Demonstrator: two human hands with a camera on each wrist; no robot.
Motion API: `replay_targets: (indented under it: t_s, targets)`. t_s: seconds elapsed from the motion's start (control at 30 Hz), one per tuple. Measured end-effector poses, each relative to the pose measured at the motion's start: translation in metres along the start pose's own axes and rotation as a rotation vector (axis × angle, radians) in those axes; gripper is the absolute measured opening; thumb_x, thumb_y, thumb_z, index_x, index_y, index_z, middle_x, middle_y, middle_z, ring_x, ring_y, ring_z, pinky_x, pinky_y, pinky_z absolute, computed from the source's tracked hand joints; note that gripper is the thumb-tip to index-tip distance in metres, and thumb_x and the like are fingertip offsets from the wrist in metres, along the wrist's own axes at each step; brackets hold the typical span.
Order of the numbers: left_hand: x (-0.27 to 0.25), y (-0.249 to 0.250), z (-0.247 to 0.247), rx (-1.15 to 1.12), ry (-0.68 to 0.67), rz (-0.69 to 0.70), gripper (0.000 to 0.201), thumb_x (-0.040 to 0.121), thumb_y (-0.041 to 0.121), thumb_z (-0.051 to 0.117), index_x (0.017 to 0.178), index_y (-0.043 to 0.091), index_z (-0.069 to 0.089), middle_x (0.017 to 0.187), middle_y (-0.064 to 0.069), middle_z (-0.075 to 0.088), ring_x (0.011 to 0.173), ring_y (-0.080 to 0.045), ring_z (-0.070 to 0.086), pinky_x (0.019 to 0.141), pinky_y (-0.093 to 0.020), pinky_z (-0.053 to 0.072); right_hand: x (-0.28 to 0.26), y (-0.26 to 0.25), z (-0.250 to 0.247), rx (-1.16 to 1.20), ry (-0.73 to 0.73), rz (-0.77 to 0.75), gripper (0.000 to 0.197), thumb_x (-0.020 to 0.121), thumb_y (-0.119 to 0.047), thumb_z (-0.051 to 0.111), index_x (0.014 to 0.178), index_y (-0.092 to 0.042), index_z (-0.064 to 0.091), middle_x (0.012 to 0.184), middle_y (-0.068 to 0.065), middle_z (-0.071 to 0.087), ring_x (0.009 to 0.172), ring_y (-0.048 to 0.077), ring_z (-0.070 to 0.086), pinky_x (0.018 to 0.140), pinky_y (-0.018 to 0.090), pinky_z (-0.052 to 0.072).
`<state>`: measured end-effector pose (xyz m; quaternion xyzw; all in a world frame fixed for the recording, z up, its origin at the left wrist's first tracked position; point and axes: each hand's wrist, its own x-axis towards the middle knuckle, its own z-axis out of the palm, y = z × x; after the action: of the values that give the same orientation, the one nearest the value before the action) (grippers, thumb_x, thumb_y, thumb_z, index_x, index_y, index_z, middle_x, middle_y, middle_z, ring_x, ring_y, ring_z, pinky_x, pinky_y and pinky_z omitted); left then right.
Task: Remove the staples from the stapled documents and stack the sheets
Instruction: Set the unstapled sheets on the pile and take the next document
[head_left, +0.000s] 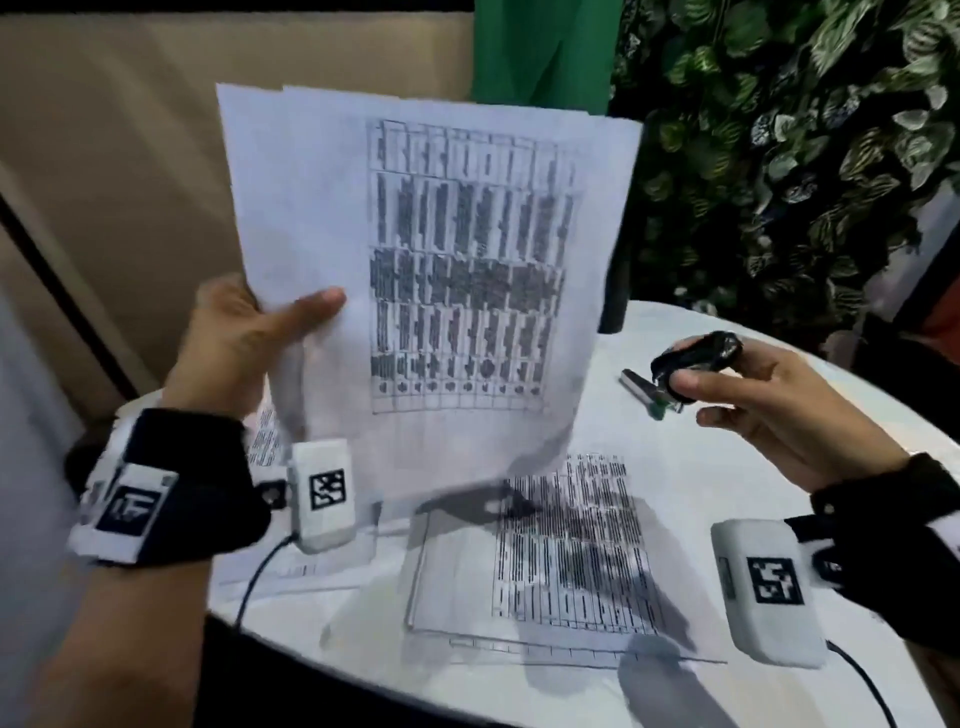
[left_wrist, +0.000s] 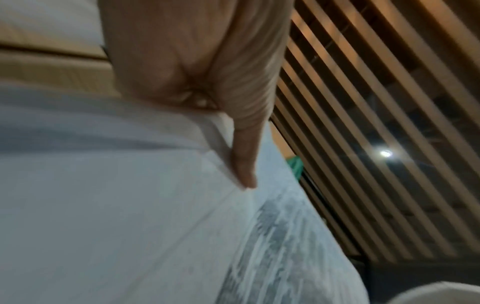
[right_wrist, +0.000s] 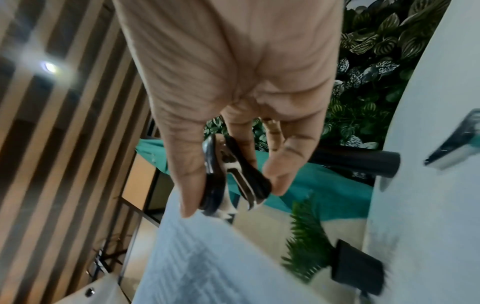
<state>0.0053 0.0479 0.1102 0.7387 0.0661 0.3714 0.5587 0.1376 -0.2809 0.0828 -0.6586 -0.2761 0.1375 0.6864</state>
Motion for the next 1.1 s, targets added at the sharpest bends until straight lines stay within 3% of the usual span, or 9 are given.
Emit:
replay_targets:
  t_s: [0.2,0.3,0.37,0.47,0.67,0.87,0.97,1.03,1.1]
  targets:
    - [0.025,-0.064,-0.092,0.224,0.018,-0.480,0.034,0.089,0.000,0.057,0.057,0.003,0.067,0.042,0.006,0.061,0.034,0.000,0.053,0.038,-0.010,0.042,0.005,0.057,0.022,-0.201,-0.220,0.358,0.060,0.047,-0.042,0.087,0.092,-0.008,0.068,0.088,0.003,0.068,0.079,0.006,0.061,0.072,0.027,0.037]
    - [0.025,-0.113,-0.117,0.417,-0.050,-0.723,0.007,0.090,-0.005,0.054,0.091,-0.009,0.059,0.042,0.001,0.062,0.035,-0.005,0.056,0.038,-0.014,0.046,0.006,0.082,0.036,-0.206,-0.288,0.493,0.045,0.064,-0.021,0.082,0.099,0.000,0.062,0.077,-0.002,0.066,0.071,0.006,0.059,0.065,0.022,0.041]
    - [0.026,-0.142,-0.129,0.587,-0.124,-0.828,0.023,0.087,-0.003,0.060,0.110,-0.006,0.056,0.073,-0.012,0.073,0.068,-0.016,0.071,0.064,-0.023,0.056,0.006,0.097,0.042,-0.185,-0.293,0.547,0.038,0.065,-0.016,0.082,0.093,-0.001,0.060,0.071,-0.001,0.065,0.070,0.012,0.059,0.065,0.027,0.046]
    - [0.032,-0.163,-0.136,0.886,-0.027,-0.839,0.062,0.076,0.006,0.077,0.129,-0.006,0.047,0.126,-0.028,0.056,0.117,-0.040,0.053,0.098,-0.042,0.043,0.002,0.111,0.048,-0.186,-0.279,0.582,0.025,0.068,-0.018,0.076,0.081,-0.008,0.057,0.063,-0.002,0.062,0.066,0.014,0.054,0.061,0.029,0.044]
    - [0.057,-0.125,-0.043,1.084,-0.117,-0.511,0.077,0.073,0.031,0.080,0.135,0.005,0.043,0.136,-0.022,0.048,0.126,-0.040,0.045,0.103,-0.043,0.038,0.002,0.115,0.050,-0.146,-0.238,0.584,0.018,0.082,-0.012,0.069,0.082,-0.010,0.051,0.054,-0.010,0.058,0.047,0.003,0.052,0.044,0.018,0.041]
    - [0.039,-0.111,0.103,0.853,-0.578,-0.538,0.042,0.081,0.030,0.073,0.106,-0.003,0.063,0.118,-0.017,0.056,0.123,-0.031,0.049,0.080,-0.027,0.042,-0.002,0.115,0.050,-0.099,-0.220,0.579,0.016,0.082,-0.013,0.069,0.083,-0.009,0.054,0.061,-0.004,0.060,0.053,0.010,0.046,0.047,0.020,0.037]
    - [0.031,-0.119,0.136,0.777,-0.675,-0.671,0.057,0.075,0.029,0.079,0.110,-0.012,0.059,0.110,-0.029,0.062,0.108,-0.039,0.059,0.084,-0.040,0.049,-0.003,0.116,0.049,-0.096,-0.198,0.580,0.017,0.082,-0.013,0.069,0.088,-0.009,0.054,0.073,0.001,0.060,0.063,0.011,0.051,0.050,0.020,0.039]
    - [0.027,-0.122,0.144,0.683,-0.676,-0.749,0.055,0.074,0.024,0.079,0.112,-0.011,0.060,0.090,-0.024,0.066,0.074,-0.031,0.061,0.064,-0.032,0.048,-0.003,0.118,0.049,-0.103,-0.197,0.581,0.018,0.081,-0.014,0.070,0.089,-0.010,0.054,0.076,0.001,0.060,0.065,0.010,0.053,0.051,0.019,0.040]
    - [0.026,-0.128,0.147,0.628,-0.625,-0.783,0.053,0.077,0.017,0.078,0.115,-0.013,0.059,0.081,-0.019,0.070,0.072,-0.024,0.054,0.059,-0.022,0.043,-0.003,0.120,0.049,-0.108,-0.201,0.584,0.020,0.081,-0.015,0.071,0.091,-0.011,0.053,0.078,0.000,0.060,0.068,0.010,0.054,0.051,0.019,0.041]
